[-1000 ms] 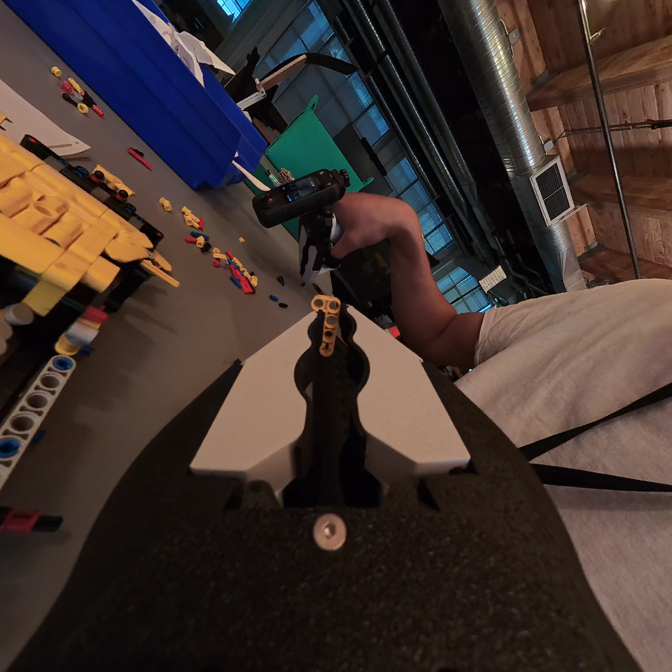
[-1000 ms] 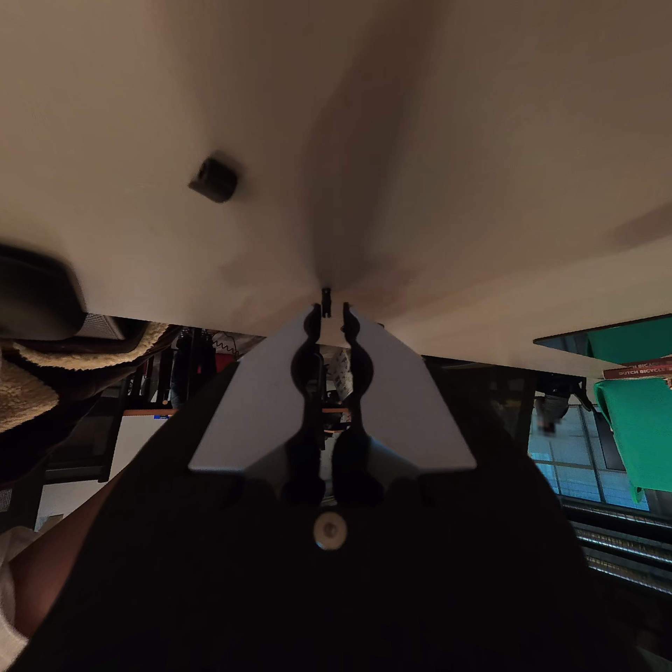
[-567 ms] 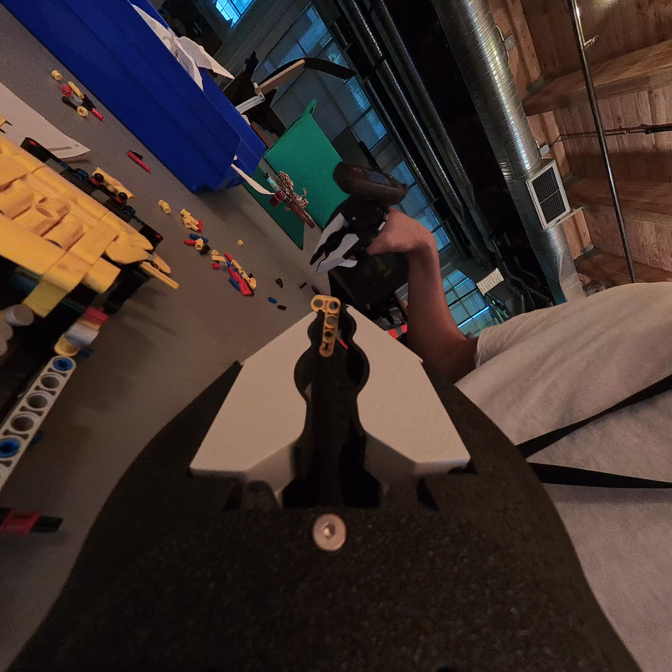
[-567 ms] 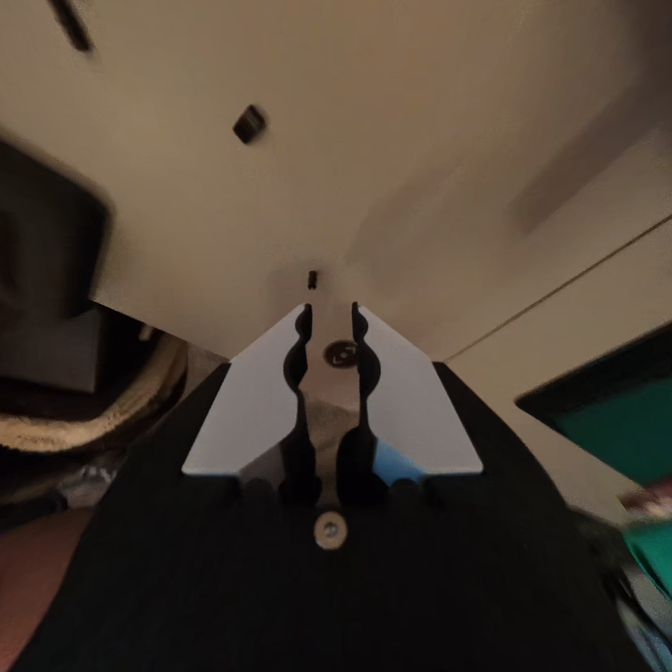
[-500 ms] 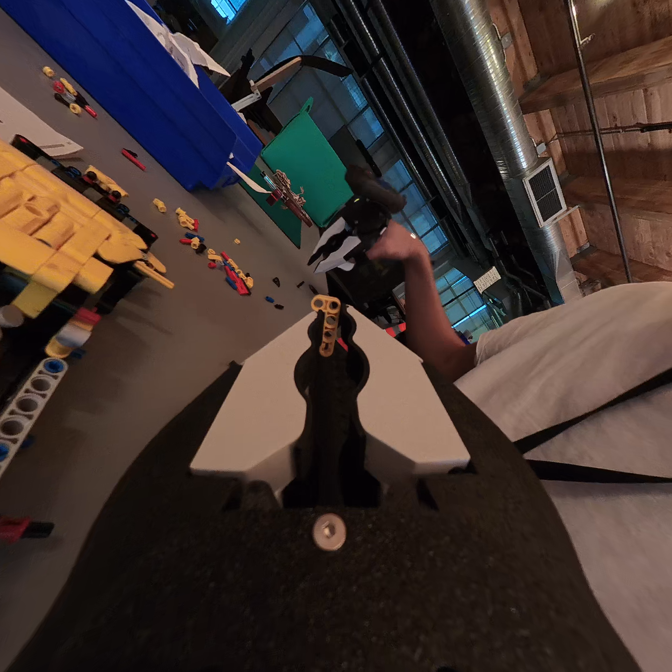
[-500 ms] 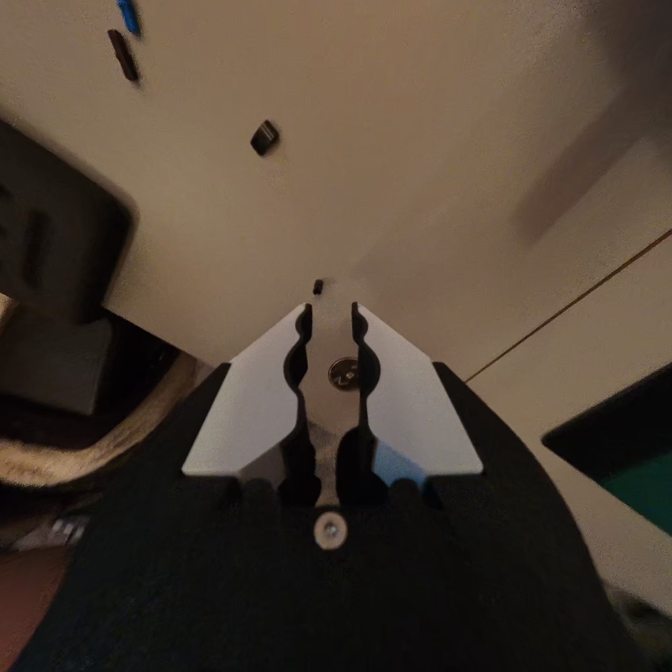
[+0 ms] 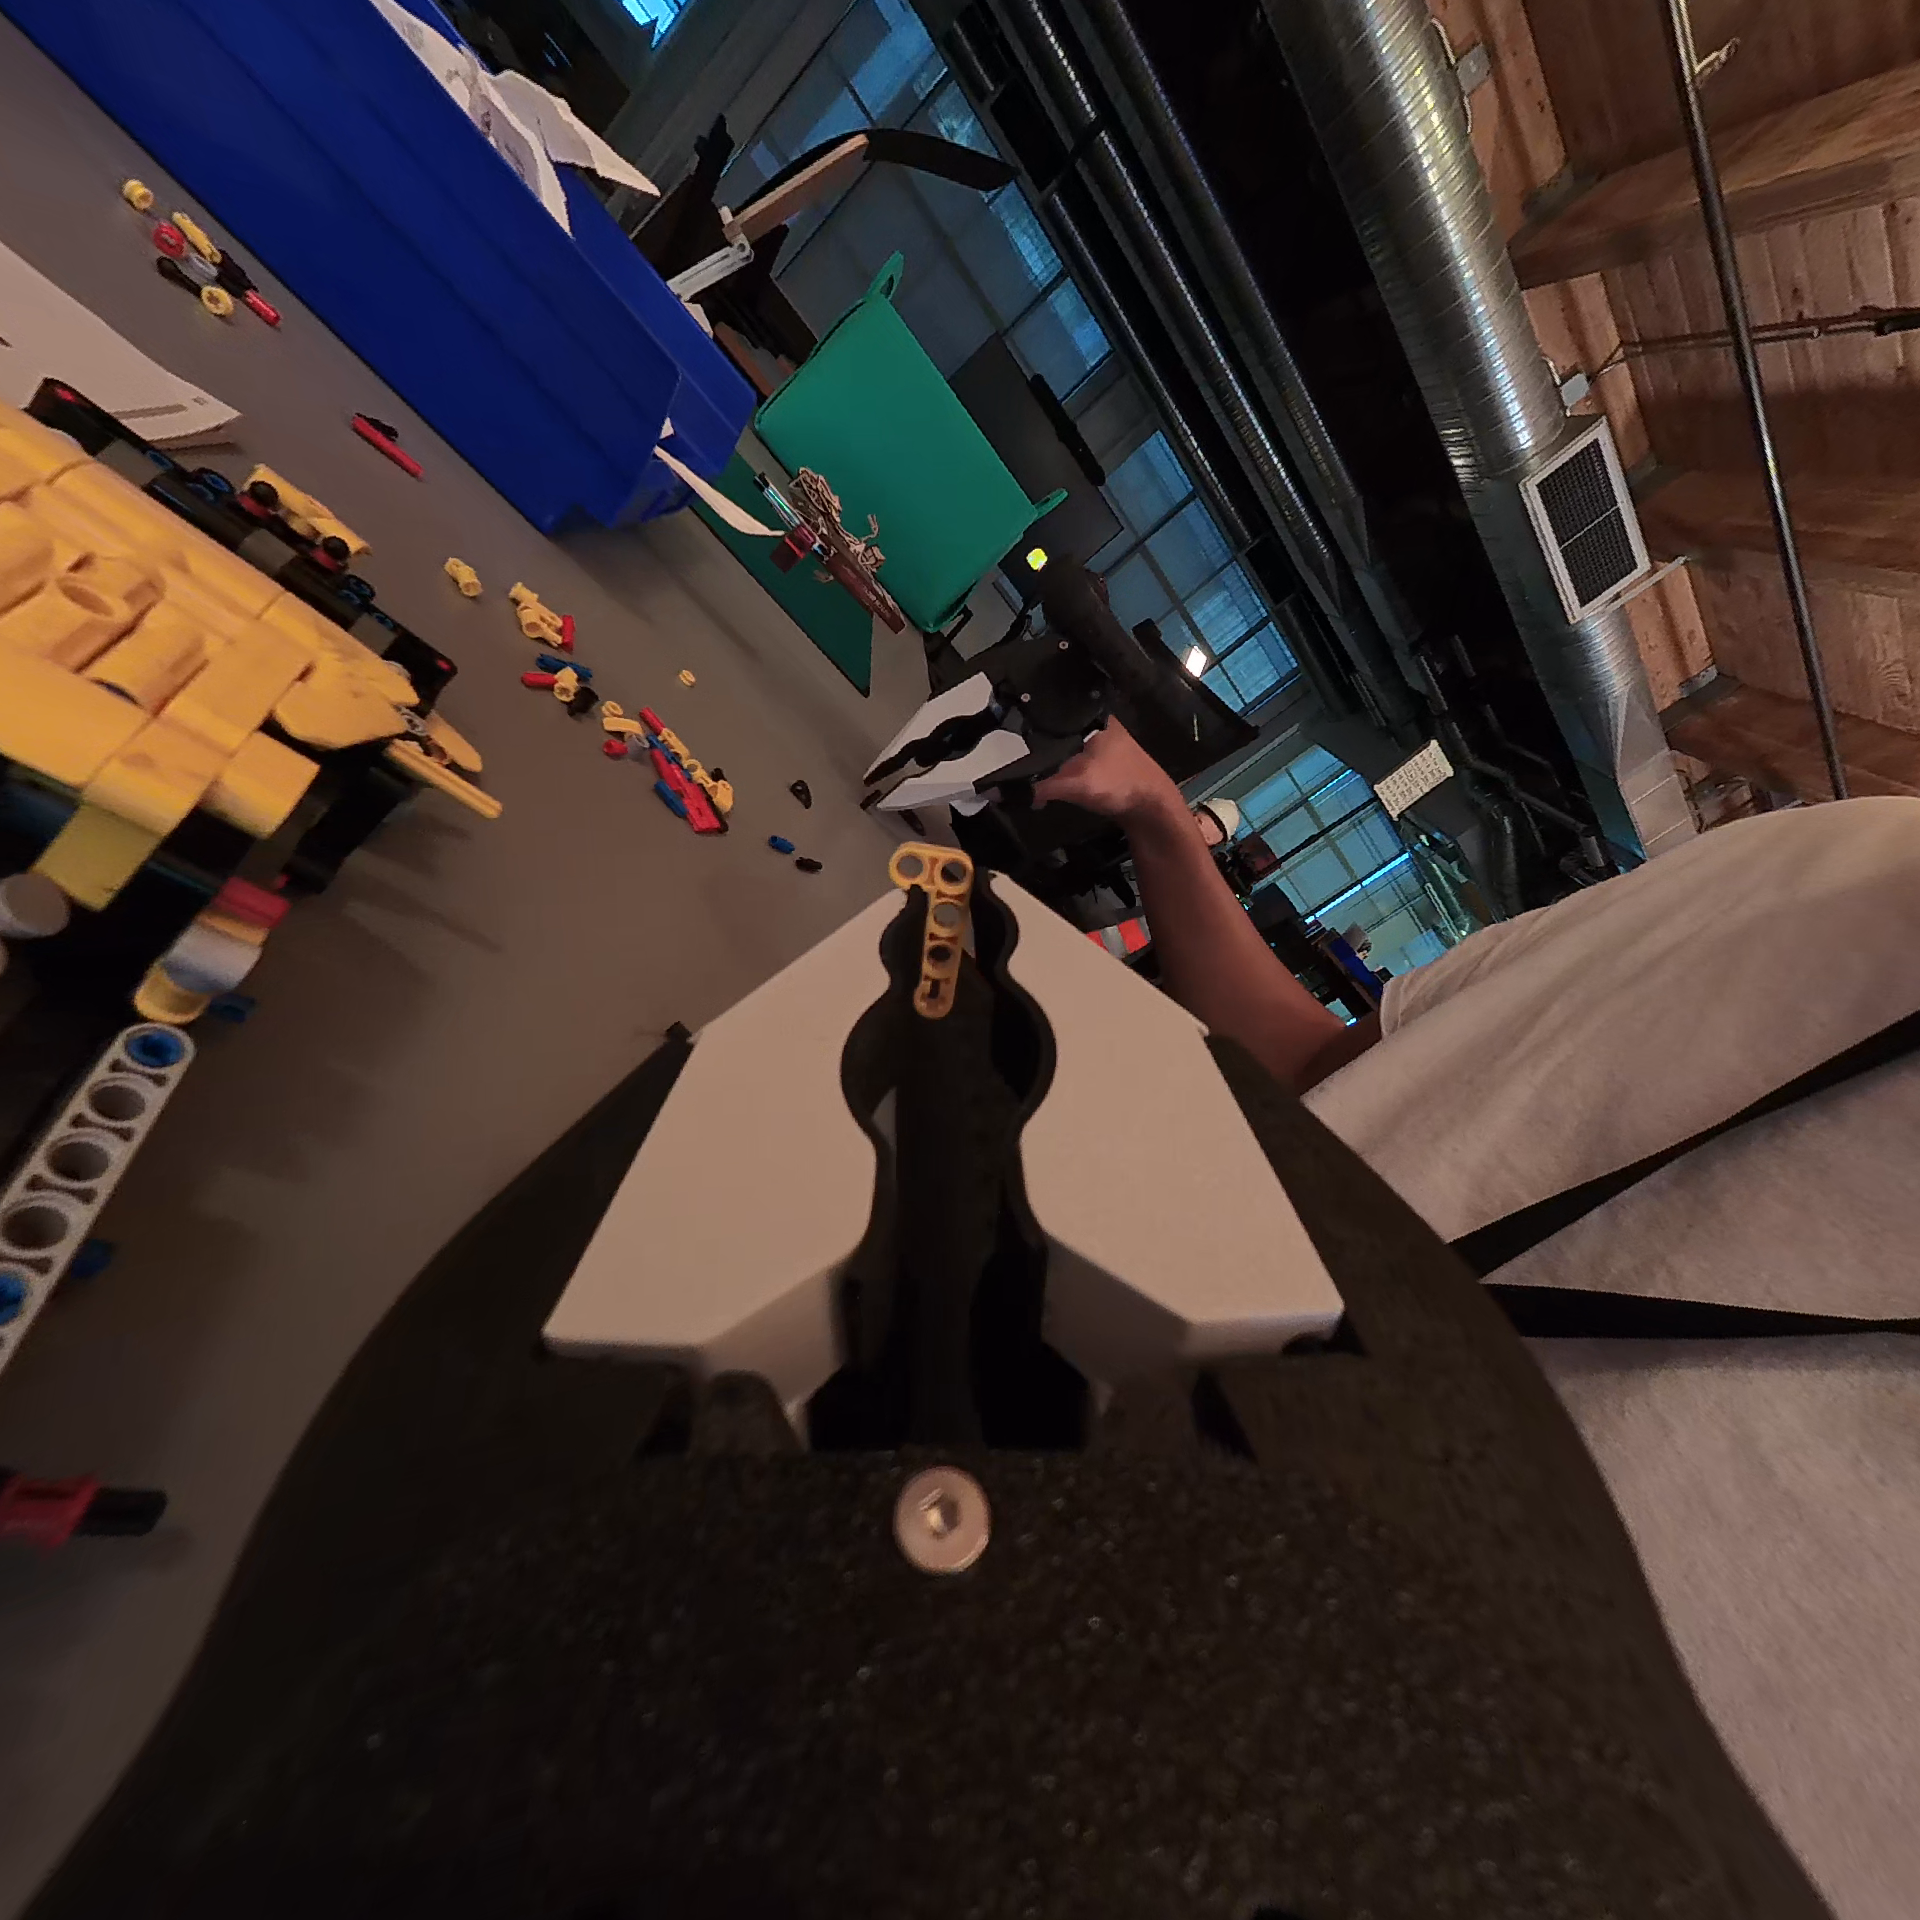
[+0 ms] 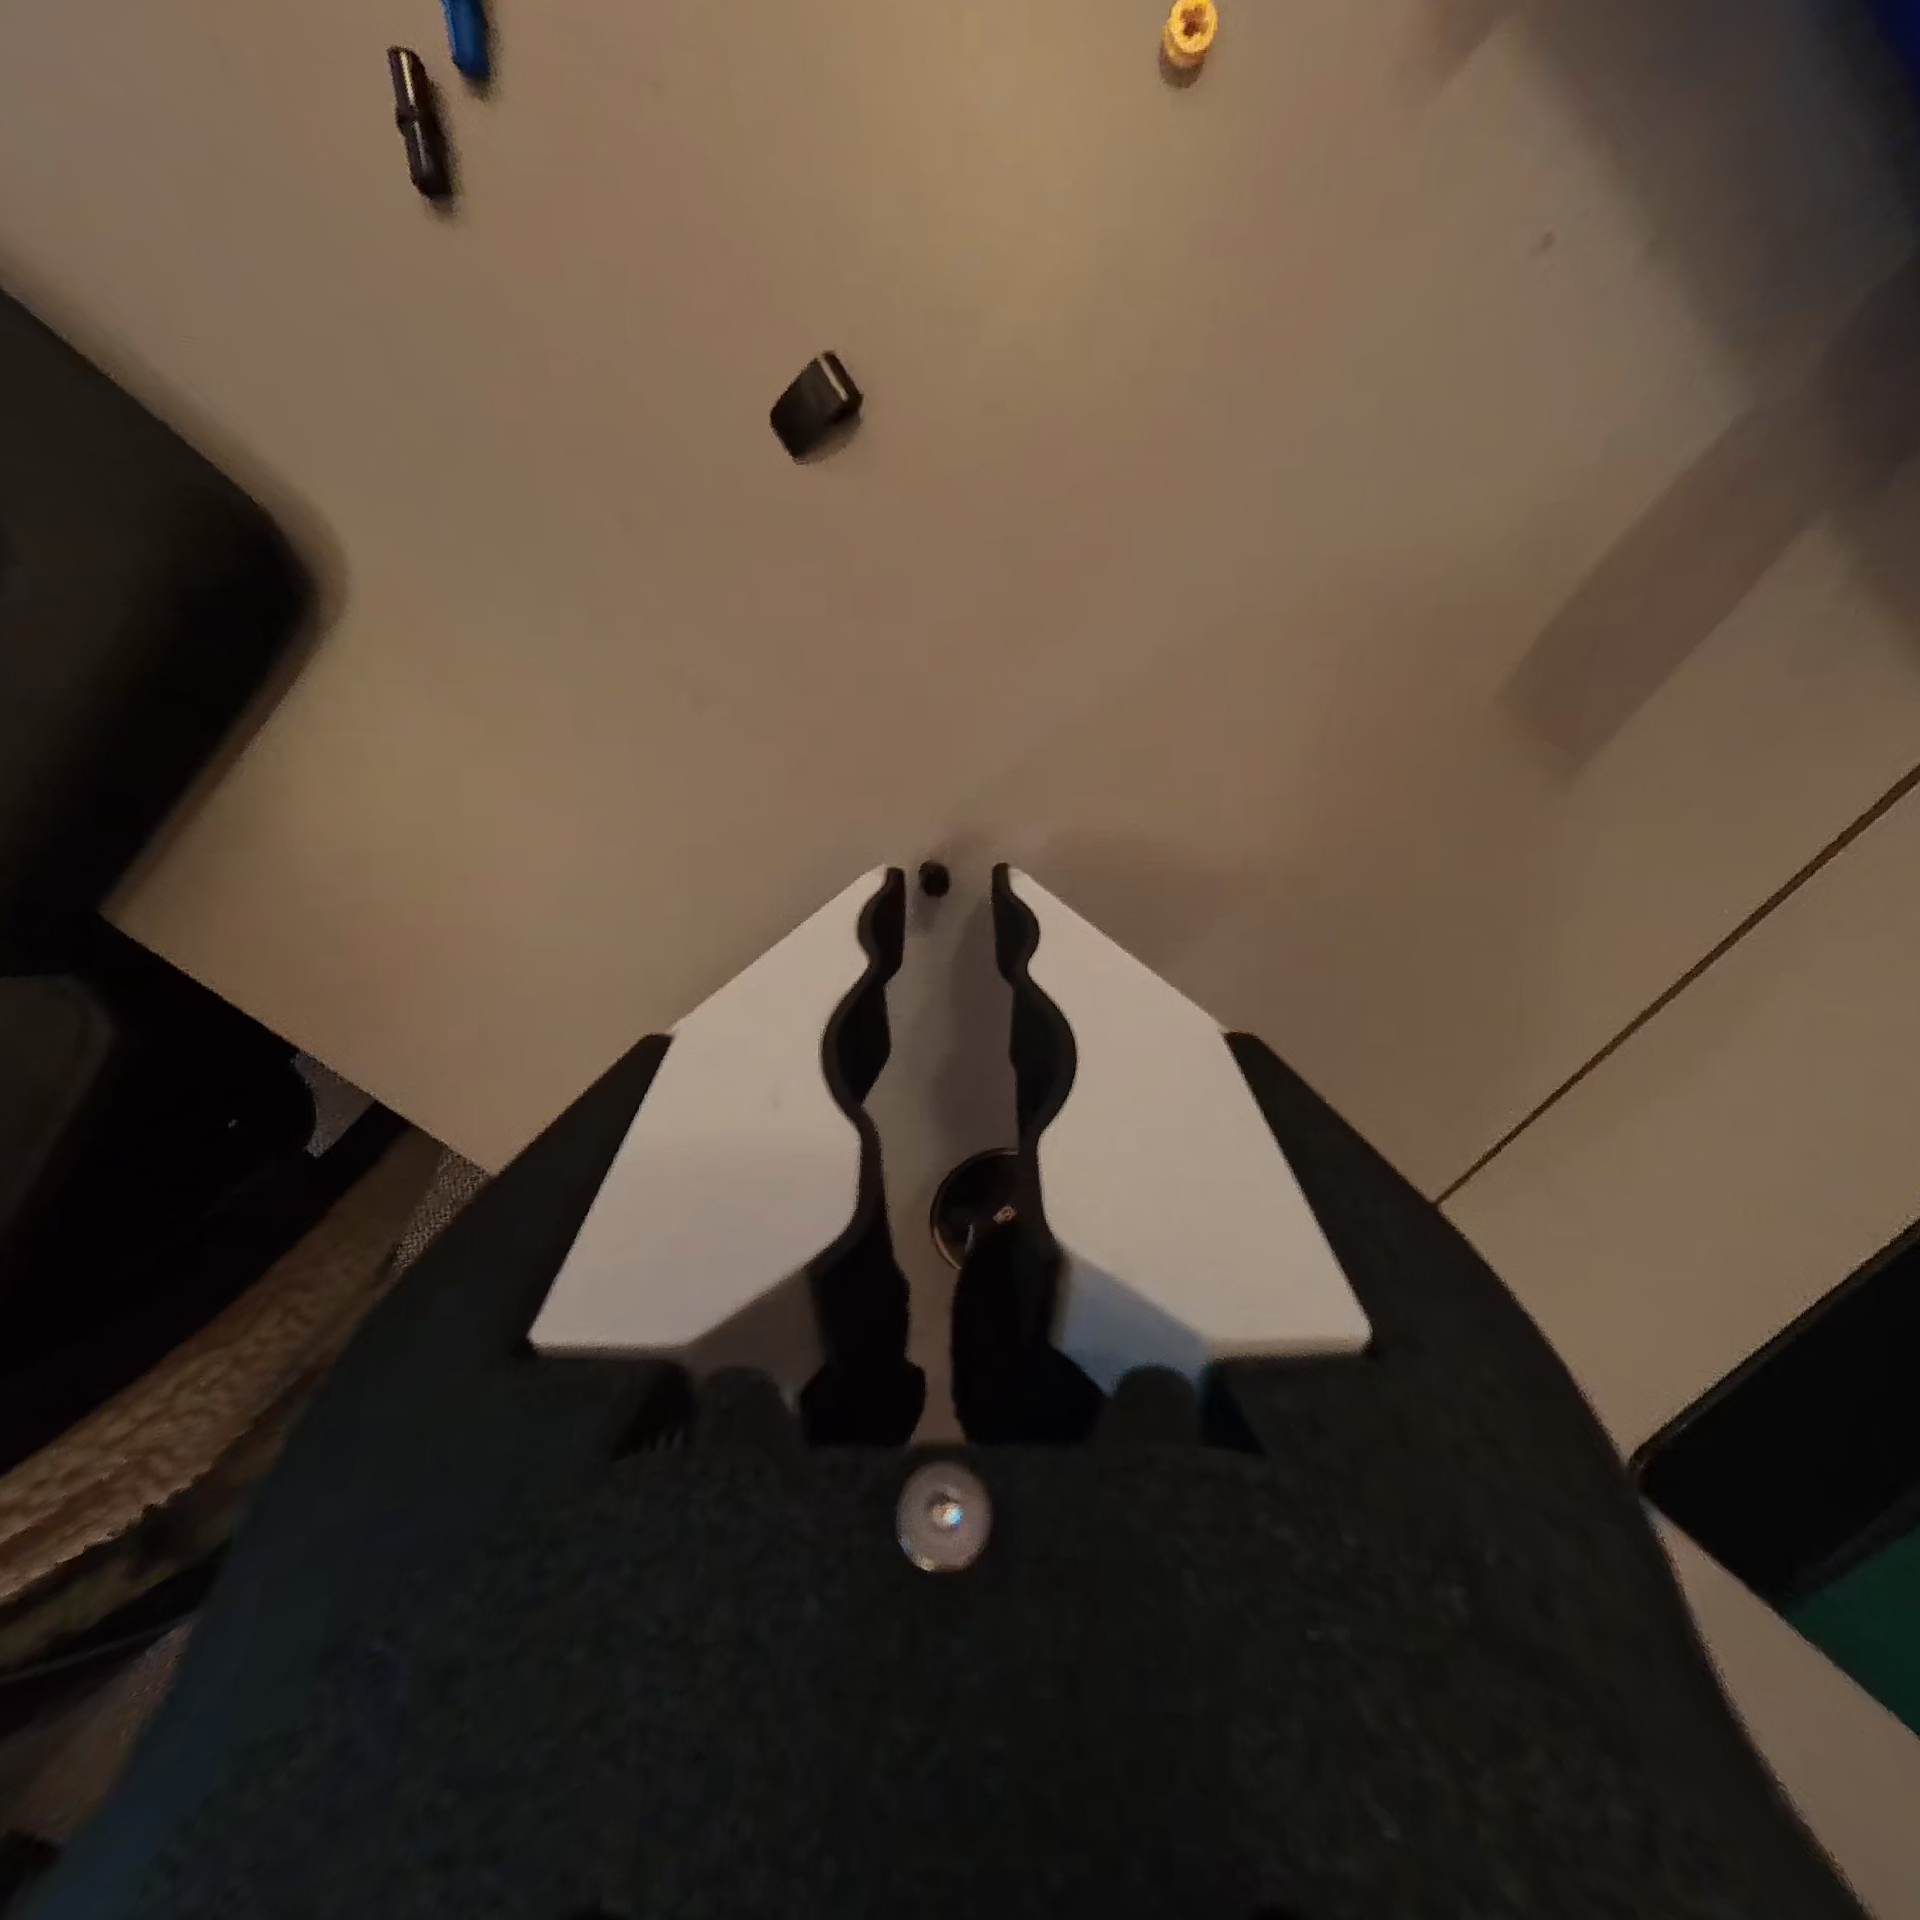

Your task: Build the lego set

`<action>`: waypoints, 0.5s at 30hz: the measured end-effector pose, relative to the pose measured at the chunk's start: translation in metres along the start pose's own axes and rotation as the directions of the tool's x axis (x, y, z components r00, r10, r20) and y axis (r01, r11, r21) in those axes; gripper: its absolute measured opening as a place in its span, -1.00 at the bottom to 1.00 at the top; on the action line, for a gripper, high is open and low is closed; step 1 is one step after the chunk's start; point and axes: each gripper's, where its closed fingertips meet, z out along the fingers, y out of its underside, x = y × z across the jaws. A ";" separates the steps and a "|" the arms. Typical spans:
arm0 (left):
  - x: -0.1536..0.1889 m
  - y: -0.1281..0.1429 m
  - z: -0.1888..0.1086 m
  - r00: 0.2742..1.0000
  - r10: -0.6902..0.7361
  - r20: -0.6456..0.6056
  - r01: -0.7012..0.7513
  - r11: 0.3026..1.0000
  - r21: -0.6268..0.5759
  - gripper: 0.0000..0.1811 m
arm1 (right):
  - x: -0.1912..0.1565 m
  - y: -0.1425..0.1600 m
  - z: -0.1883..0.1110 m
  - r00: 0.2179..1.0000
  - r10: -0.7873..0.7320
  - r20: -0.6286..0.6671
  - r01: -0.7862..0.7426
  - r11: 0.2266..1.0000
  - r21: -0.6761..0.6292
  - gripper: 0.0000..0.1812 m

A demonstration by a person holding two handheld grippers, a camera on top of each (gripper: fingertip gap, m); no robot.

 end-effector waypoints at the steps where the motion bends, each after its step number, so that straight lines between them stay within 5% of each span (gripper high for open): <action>1: 0.000 0.000 0.000 1.000 0.000 0.001 0.000 1.000 0.000 -0.91 | 0.000 -0.001 0.001 1.000 -0.002 0.003 0.001 1.000 0.003 -0.84; 6: 0.000 0.001 0.000 1.000 0.001 0.000 -0.001 1.000 -0.006 -0.91 | 0.001 0.006 0.006 0.999 0.019 0.029 -0.017 0.999 -0.052 -0.96; 15: 0.001 0.001 0.001 1.000 0.004 -0.004 -0.004 1.000 -0.006 -0.91 | -0.016 -0.050 -0.022 0.997 -0.069 0.020 0.064 0.982 0.175 -0.97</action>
